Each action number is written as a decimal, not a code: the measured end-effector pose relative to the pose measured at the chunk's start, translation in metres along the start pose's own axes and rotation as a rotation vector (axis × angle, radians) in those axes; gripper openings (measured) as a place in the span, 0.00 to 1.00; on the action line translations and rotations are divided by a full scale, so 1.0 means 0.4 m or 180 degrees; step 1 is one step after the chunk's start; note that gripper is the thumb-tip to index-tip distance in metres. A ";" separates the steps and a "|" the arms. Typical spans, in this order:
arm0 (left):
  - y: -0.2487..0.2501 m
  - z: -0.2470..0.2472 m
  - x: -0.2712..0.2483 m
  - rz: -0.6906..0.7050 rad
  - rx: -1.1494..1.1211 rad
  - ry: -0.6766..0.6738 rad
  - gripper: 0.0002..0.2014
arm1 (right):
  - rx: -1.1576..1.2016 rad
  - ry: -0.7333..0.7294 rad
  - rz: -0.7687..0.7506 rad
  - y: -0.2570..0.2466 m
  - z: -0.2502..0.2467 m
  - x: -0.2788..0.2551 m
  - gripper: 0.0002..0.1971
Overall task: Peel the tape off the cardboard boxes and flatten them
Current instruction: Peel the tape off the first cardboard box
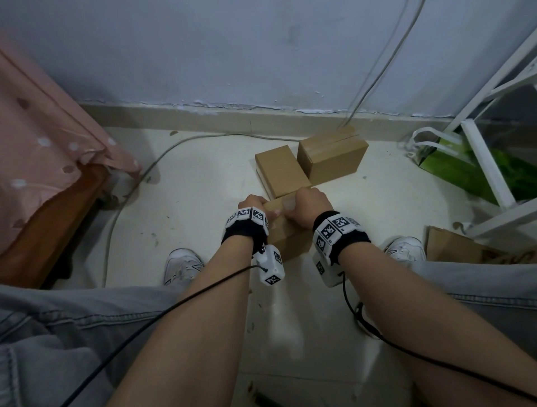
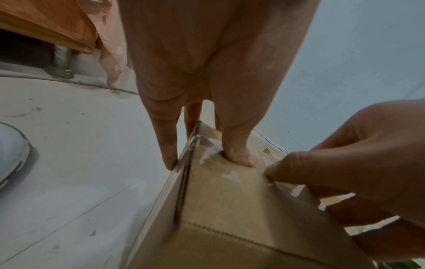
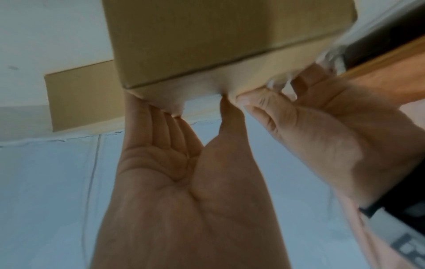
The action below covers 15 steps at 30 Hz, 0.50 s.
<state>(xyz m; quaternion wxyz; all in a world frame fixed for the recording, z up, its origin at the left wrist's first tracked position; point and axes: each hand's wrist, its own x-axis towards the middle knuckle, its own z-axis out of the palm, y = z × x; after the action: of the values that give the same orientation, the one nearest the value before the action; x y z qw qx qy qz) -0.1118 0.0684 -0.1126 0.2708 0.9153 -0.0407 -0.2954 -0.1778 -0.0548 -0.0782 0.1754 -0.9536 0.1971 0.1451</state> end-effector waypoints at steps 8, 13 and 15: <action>-0.003 0.006 0.012 -0.0054 0.0011 0.0061 0.28 | -0.0008 -0.0064 -0.0040 -0.002 -0.004 0.004 0.17; -0.010 0.005 0.023 -0.0125 -0.0096 0.0005 0.30 | -0.0055 -0.0133 -0.0071 0.004 -0.012 0.006 0.14; -0.010 0.004 0.024 -0.0124 -0.0093 -0.0014 0.30 | -0.0047 -0.0155 -0.0066 0.007 -0.013 0.007 0.12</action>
<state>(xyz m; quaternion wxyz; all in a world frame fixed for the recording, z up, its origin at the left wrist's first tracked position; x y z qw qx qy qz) -0.1049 0.0689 -0.1207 0.2783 0.9112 -0.0191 -0.3031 -0.1754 -0.0600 -0.0754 0.1746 -0.9530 0.1818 0.1678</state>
